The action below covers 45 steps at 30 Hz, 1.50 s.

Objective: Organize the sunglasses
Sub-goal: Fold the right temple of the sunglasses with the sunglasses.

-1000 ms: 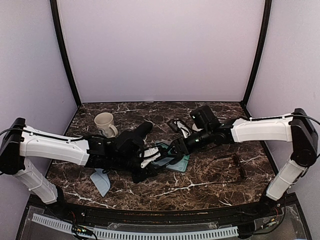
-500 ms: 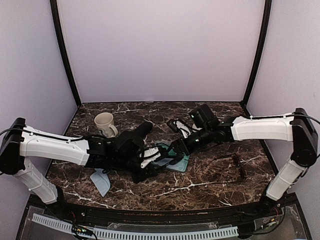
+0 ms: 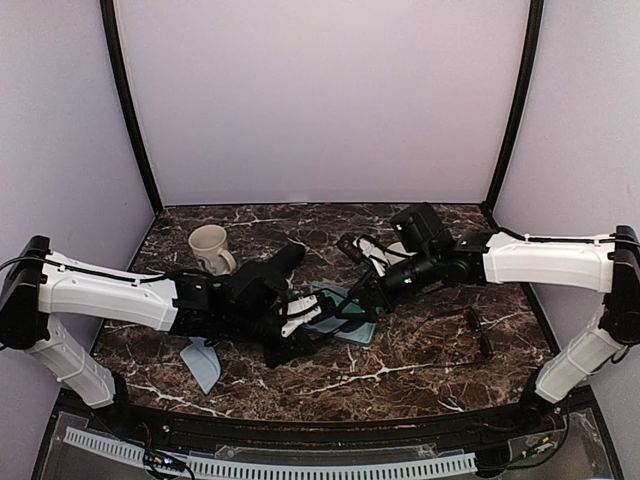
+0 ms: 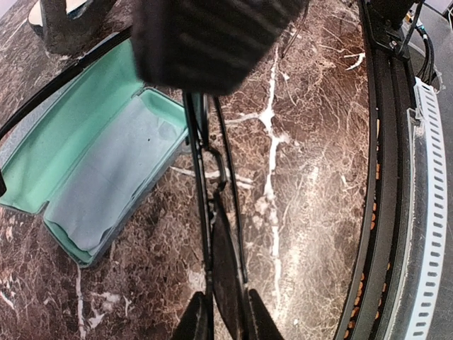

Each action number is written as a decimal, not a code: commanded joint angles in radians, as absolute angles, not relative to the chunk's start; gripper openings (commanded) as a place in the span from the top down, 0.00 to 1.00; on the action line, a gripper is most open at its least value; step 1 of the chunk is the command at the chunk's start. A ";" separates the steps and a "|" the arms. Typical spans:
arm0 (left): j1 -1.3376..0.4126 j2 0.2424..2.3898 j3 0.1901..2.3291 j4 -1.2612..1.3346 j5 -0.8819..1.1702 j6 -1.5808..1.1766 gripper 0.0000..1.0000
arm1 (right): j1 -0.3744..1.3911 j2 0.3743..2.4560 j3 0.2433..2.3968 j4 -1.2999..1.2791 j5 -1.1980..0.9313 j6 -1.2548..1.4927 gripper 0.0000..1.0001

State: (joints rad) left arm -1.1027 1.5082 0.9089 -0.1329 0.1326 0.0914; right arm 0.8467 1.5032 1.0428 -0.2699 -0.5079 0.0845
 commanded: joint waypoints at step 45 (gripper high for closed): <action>-1.103 1.434 0.896 -0.123 0.321 0.137 0.90 | 1.017 1.468 1.091 -0.433 -0.376 -0.126 0.37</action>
State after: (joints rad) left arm -1.1027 1.4712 0.9062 -0.1383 0.2611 0.1051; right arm 0.9920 1.4719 1.0660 -0.4786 -0.3325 -0.1093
